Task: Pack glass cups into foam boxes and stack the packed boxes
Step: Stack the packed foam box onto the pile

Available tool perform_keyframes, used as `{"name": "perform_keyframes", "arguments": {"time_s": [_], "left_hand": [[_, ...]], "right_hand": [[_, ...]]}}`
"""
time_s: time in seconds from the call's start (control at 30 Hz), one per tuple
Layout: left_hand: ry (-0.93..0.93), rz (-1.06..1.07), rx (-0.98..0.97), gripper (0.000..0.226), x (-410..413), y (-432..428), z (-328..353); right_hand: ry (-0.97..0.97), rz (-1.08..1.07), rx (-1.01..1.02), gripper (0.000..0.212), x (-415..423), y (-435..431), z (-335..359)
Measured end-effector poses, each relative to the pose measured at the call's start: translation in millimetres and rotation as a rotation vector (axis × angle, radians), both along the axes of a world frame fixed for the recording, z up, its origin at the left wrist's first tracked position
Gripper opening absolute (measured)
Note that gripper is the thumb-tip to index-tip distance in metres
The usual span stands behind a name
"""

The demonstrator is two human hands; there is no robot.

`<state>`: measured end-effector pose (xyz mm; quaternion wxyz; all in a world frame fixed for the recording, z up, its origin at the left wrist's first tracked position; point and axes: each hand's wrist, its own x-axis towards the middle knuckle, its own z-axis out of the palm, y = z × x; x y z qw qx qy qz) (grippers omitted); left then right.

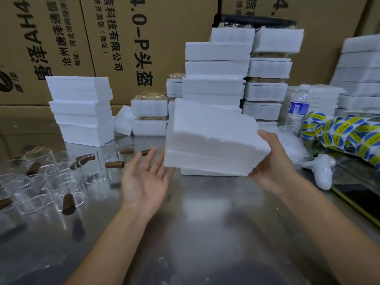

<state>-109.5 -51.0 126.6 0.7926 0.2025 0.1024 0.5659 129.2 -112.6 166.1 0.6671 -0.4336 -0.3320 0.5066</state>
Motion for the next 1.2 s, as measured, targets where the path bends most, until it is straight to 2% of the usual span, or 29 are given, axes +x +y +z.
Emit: {"name": "perform_keyframes", "arguments": {"time_s": [0.2,0.37,0.6,0.77,0.87,0.93,1.03,1.1,1.2], "left_hand": [[0.135,-0.041,-0.013,0.028,10.8,7.5,-11.7],[0.198,-0.065,0.036,0.035,15.4,12.9,-16.2],[0.264,-0.075,0.063,0.034,19.7,11.9,-19.1],[0.415,-0.092,0.118,0.038,25.8,4.8,-22.0],[0.536,-0.082,0.2,0.025,28.7,-0.5,-25.2],[0.601,-0.087,0.249,0.014,28.0,-2.7,-27.1],[0.654,-0.13,0.305,0.027,18.9,-1.9,-27.3],[0.678,-0.158,0.34,0.029,10.3,3.2,-26.4],[0.727,-0.149,0.344,0.018,-0.8,14.4,-28.3]], "right_hand": [[-0.002,-0.092,-0.111,0.04,20.8,33.6,46.6],[-0.132,-0.135,-0.186,0.04,29.8,56.9,64.5],[-0.185,-0.141,-0.279,0.041,26.2,77.1,60.9],[-0.356,-0.228,-0.359,0.05,29.8,87.1,53.5],[-0.476,-0.402,-0.375,0.052,27.7,89.4,50.5],[-0.494,-0.572,-0.328,0.048,21.4,86.9,53.8],[-0.681,-0.817,-0.108,0.031,6.8,81.8,67.3],[-0.68,-0.879,0.127,0.019,-13.2,80.1,81.7],[-0.665,-0.871,0.363,0.01,-58.4,88.3,106.8]]}}
